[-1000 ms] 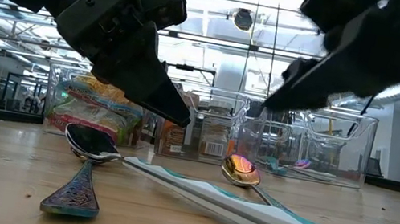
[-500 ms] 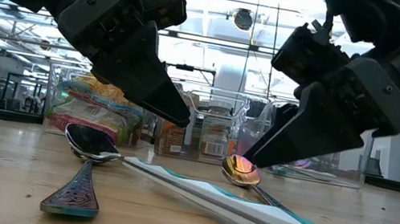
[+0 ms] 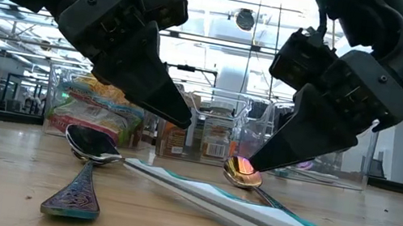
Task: Pick & Place Food Item
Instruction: Put the green spoon into the right transparent bin
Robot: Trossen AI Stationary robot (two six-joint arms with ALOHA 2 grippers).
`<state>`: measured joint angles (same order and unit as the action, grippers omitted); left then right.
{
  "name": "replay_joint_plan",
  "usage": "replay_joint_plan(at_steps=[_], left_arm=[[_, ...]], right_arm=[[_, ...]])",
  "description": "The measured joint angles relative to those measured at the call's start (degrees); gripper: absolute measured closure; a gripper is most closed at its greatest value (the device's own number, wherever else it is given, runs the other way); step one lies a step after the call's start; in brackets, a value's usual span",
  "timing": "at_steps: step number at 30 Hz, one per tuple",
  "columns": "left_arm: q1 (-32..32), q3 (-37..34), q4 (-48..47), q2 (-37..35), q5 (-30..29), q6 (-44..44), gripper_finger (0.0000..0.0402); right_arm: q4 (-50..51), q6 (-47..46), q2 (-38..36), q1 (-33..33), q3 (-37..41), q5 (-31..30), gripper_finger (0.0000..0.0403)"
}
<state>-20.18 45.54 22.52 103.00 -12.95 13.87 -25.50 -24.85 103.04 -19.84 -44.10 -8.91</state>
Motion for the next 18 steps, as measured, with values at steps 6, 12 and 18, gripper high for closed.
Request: replay_joint_plan(at_steps=[6,12,18], left_arm=[[0.0,0.0,0.0,0.0,0.0,0.1,0.0146],[0.0,0.0,0.0,0.0,0.0,0.1,0.0146],[0.0,0.0,0.0,0.0,0.0,0.1,0.0146]], right_arm=[[0.0,0.0,0.0,0.0,0.0,0.0,0.0242],[0.0,1.5,0.0,0.0,0.0,-0.2,0.0296],[-0.5,2.0,0.0,0.0,0.0,-0.2,0.0337]])
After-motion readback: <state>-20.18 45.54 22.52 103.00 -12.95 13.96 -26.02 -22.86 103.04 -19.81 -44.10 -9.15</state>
